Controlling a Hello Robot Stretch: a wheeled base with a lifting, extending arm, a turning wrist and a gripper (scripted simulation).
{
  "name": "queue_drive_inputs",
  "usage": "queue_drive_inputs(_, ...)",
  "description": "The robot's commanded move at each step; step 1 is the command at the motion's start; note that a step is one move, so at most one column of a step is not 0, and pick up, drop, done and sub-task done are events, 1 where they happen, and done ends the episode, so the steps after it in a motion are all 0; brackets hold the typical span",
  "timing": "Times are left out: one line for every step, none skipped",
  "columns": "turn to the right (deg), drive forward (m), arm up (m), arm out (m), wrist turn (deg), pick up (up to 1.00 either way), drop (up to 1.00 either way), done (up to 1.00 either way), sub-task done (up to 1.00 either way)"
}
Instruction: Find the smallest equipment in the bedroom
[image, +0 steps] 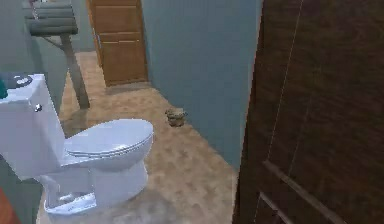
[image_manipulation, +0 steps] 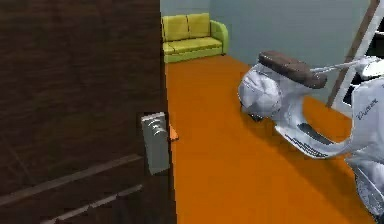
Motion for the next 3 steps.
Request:
queue_drive_inputs(0.0, 1.00, 0.00, 0.00, 0.0, 0.00, 0.00, 0.00, 0.00)
queue_drive_inputs(-6.0, 0.00, 0.00, 0.00, 0.0, 0.00, 0.00, 0.00, 0.00)
queue_drive_inputs(0.0, 0.45, 0.00, 0.00, 0.0, 0.00, 0.00, 0.00, 0.00)
